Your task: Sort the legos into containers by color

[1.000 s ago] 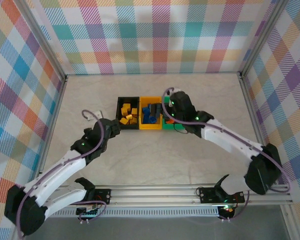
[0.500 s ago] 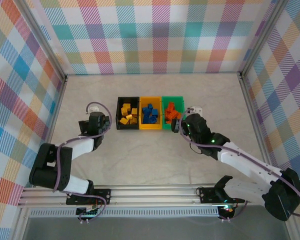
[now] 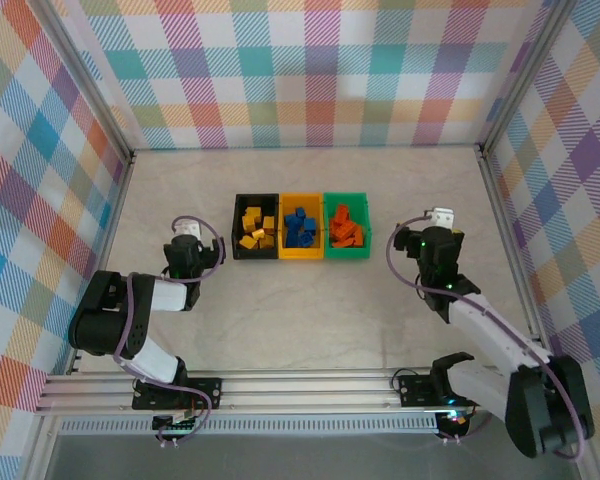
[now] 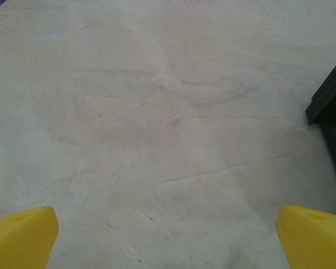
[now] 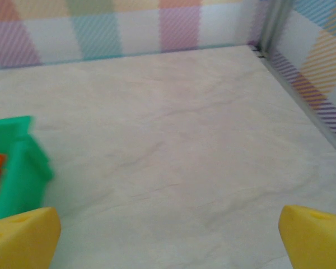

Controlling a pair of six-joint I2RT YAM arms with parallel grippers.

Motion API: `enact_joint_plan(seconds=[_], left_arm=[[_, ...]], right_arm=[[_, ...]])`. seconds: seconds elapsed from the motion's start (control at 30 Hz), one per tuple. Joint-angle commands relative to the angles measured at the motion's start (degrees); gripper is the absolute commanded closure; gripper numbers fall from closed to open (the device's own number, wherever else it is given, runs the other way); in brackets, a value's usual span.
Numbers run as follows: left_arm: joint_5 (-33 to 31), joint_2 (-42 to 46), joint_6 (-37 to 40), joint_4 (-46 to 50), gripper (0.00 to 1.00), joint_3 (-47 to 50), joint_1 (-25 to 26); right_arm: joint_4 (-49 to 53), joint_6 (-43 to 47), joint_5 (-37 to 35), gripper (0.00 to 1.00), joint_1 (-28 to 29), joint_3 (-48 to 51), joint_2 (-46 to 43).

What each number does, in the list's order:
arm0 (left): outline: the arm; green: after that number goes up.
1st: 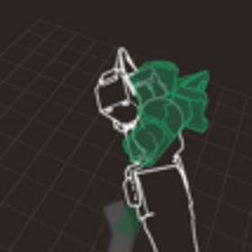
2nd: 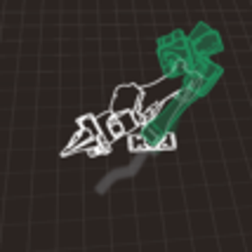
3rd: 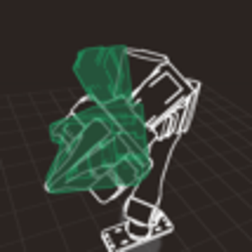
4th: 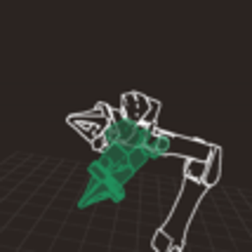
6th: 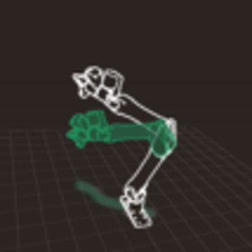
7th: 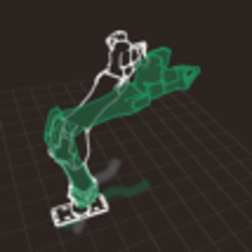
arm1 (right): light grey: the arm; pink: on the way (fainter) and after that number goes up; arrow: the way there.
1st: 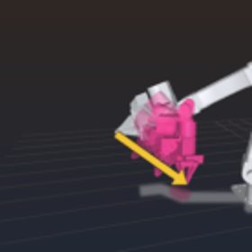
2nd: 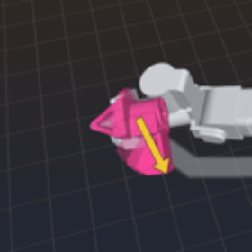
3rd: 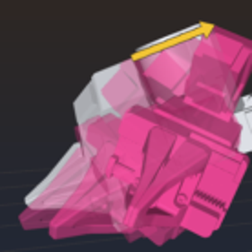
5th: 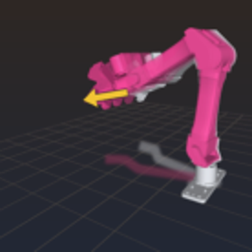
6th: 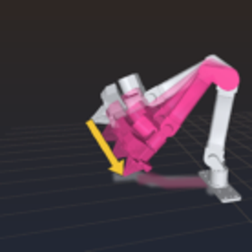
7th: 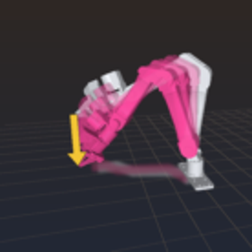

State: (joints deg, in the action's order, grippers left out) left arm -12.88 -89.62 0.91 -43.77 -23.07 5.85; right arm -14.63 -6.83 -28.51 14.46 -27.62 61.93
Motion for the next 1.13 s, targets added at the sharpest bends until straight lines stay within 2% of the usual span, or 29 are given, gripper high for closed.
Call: enact_joint_plan(seconds=[0.0,0.1,0.27,0.33,0.37,0.43,0.47,0.5,1.1], left_arm=[[1.8,0.1,-0.2,-3.1,0.00,-0.6,-0.7],[1.9,0.1,-0.2,-3.4,0.00,-0.6,-0.7],[1.9,0.2,-0.2,-3.4,0.00,-0.5,-0.7],[1.9,0.1,-0.2,-3.4,0.00,-0.5,-0.7],[1.9,0.1,-0.3,-3.3,0.00,-0.5,-0.7],[1.9,0.1,-0.2,-3.3,0.00,-0.5,-0.7],[1.9,0.1,-0.3,-3.3,0.00,-0.5,-0.7],[1.9,0.1,-0.3,-3.3,0.00,-0.5,-0.7],[1.9,0.1,-0.1,-3.2,0.00,-0.6,-0.7]], right_arm=[[-12.4,6.3,4.1,0.00,-4.2,1.8,7.6],[-24.2,7.0,7.7,0.00,-7.3,4.8,13.6],[-36.1,5.6,17.0,0.00,-10.6,6.5,23.2],[-33.7,5.8,20.1,0.00,-11.2,4.9,25.1],[-37.4,5.1,20.5,0.00,-12.2,5.7,27.1],[-34.0,4.2,20.4,0.00,-12.6,5.2,26.0],[-37.0,4.4,20.4,0.00,-12.6,5.4,26.6],[-34.2,4.1,20.6,0.00,-12.6,5.0,25.7],[-35.1,4.4,20.6,0.00,-12.7,5.3,25.9]])
